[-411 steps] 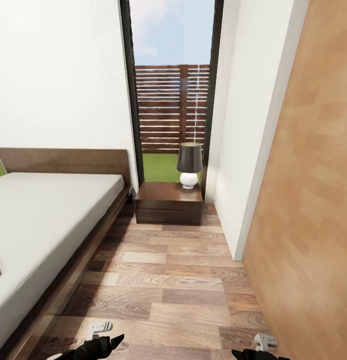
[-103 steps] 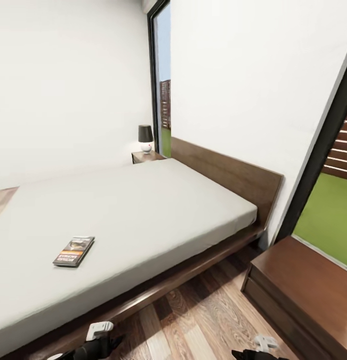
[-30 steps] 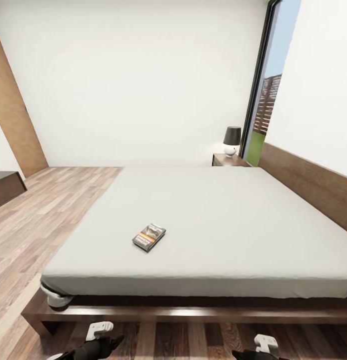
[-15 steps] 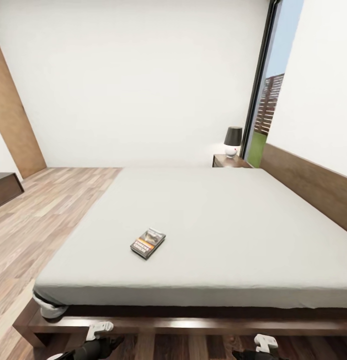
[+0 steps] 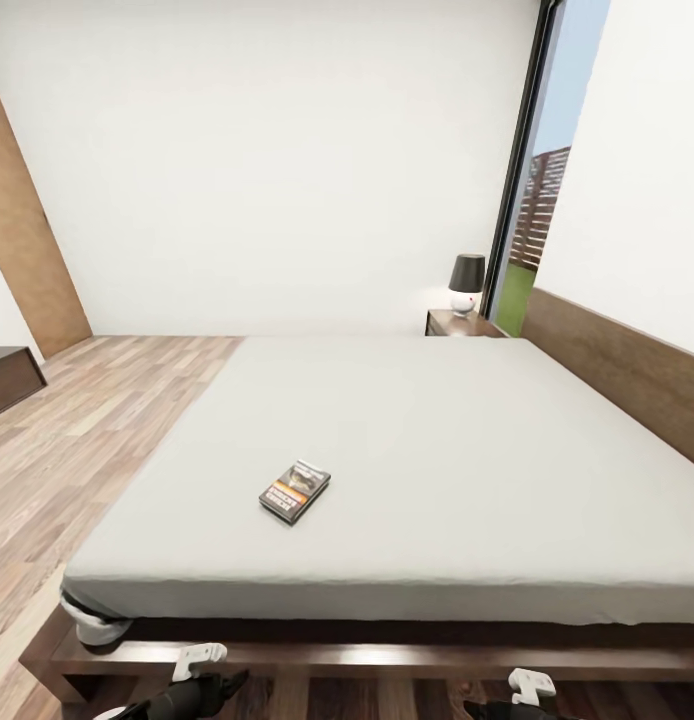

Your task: In the bedroom, move the book from the bed onto either nightstand, and place the two sandals side by side next to the bed.

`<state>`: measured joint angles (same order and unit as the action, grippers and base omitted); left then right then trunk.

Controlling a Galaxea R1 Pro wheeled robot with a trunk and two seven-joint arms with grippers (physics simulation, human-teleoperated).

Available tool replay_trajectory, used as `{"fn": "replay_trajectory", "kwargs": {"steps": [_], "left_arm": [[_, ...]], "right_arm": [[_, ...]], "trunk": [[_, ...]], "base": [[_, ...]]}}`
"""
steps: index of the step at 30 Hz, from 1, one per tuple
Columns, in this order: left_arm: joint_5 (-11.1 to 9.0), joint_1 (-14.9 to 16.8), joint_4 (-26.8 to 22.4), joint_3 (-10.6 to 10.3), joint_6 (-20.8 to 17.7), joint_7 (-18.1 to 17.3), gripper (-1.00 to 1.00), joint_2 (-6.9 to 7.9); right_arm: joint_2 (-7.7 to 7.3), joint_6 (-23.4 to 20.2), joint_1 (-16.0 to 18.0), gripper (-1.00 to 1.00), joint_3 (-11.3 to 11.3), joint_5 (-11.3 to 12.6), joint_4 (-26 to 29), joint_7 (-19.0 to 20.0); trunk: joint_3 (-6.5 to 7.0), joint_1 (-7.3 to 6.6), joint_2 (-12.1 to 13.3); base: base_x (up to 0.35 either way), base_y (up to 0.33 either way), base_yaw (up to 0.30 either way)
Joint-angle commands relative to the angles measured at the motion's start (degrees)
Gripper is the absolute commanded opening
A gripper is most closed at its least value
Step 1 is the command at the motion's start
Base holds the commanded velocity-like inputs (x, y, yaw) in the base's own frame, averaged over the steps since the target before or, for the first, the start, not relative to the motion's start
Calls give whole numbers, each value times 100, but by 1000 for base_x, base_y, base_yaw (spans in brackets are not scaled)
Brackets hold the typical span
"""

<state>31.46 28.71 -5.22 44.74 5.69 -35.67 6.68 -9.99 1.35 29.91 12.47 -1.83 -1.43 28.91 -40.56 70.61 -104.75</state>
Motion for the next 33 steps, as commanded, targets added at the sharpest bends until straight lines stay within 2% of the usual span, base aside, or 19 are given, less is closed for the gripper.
{"fn": "replay_trajectory", "kwargs": {"steps": [1, 33], "left_arm": [[62, 3, 3, 35, 38, -10, 100, 0], [62, 3, 4, 35, 38, -10, 100, 0]], "right_arm": [[-3, 14, 7, 100, 36, -19, -15, 18], [-21, 13, 9, 100, 36, 32, -58, 34]], "trunk": [[13, -23, 39], [588, -726, 1322]], "base": [[0, 0, 0], [0, 0, 0]]}}
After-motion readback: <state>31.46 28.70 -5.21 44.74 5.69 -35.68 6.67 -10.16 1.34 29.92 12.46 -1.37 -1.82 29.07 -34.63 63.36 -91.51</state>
